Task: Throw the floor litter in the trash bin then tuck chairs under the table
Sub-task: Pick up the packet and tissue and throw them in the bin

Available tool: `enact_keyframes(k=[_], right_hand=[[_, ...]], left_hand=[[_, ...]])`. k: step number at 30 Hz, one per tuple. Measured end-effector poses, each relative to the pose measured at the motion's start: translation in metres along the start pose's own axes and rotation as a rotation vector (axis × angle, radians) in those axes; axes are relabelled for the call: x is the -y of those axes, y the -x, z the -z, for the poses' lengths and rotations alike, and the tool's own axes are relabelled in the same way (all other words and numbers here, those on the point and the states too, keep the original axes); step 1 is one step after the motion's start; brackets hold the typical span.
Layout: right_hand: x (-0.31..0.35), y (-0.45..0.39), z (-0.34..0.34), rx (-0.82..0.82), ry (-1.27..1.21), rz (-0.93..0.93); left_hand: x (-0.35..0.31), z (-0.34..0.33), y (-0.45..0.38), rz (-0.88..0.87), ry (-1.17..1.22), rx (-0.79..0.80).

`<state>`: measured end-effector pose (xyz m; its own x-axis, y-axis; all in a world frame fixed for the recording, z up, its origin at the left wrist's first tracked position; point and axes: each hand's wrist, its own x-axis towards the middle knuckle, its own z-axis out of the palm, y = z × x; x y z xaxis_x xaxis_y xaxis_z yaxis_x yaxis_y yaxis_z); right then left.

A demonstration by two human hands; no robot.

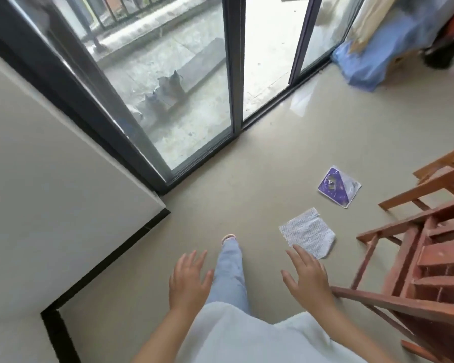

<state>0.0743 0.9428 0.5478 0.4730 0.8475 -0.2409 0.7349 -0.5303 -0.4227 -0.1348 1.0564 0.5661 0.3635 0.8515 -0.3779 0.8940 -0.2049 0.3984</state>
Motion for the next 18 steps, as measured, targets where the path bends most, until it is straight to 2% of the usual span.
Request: enact_keyframes(k=[4,6,9,13,18], right_hand=[[-0.003,-0.086,0.031,-0.082,-0.059,-0.186],[-0.005,-0.103,0.036,-0.183,-0.008,-0.227],[-0.017,-0.155,0.062,-0.232,-0.116,-0.394],[-0.048,-0.207,0.077,-0.325,-0.125,-0.546],[-0.092,-0.295,0.108,-0.358,-0.123,-0.654]], left_hand=[[-0.046,0.043,-0.127,-0.187,-0.062,0.081],[-0.064,0.058,-0.150,-0.241,-0.081,0.056],[-0.108,0.076,-0.233,-0.411,-0.153,0.068],[-0.175,0.082,-0.318,-0.522,-0.181,0.158],[-0.256,0.066,-0.416,-0.611,-0.202,0.135]])
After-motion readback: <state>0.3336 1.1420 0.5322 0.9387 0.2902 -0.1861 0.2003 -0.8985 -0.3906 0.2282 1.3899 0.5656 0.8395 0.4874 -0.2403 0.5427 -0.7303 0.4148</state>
